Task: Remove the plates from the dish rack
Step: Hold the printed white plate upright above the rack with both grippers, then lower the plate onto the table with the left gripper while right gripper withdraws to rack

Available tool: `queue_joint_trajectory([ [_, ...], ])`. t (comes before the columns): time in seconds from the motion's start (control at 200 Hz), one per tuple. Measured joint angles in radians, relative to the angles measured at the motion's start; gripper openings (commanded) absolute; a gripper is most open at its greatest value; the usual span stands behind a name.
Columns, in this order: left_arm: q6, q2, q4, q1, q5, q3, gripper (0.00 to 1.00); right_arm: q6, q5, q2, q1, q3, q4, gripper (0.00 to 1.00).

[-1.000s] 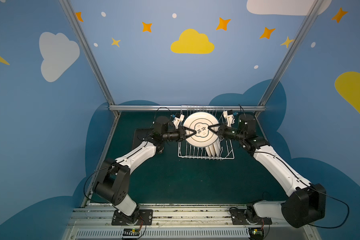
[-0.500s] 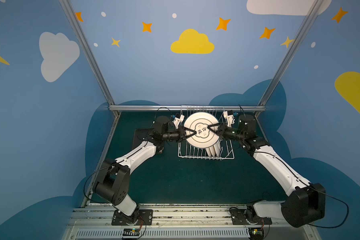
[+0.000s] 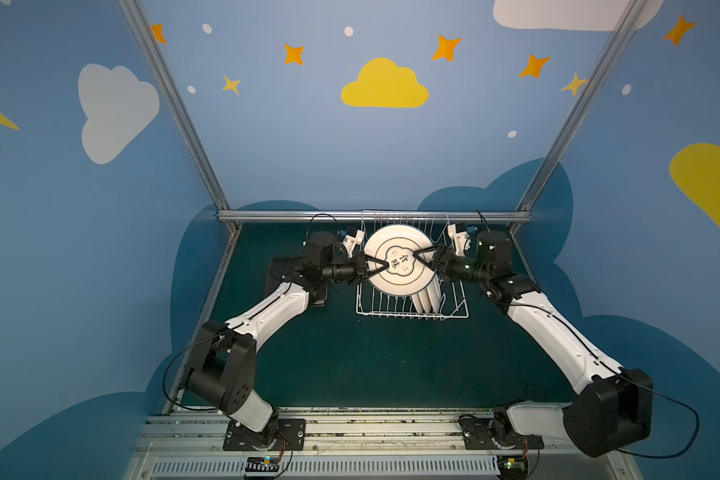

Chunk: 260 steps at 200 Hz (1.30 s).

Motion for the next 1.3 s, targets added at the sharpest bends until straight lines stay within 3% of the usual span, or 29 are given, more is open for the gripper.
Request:
queue_joint_trajectory([
  [0.265, 0.074, -0.170, -0.167, 0.030, -0.023, -0.061, 0.03, -0.214, 0.087, -0.091, 0.002, 0.014, -0.126, 0.91],
  [0.696, 0.174, -0.416, -0.521, 0.052, -0.101, -0.222, 0.03, -0.657, 0.187, -0.256, 0.063, 0.019, -0.275, 0.91],
  [1.302, 0.143, -0.704, -0.782, 0.052, -0.166, -0.515, 0.03, -1.015, 0.291, -0.323, 0.212, -0.029, -0.434, 0.91],
])
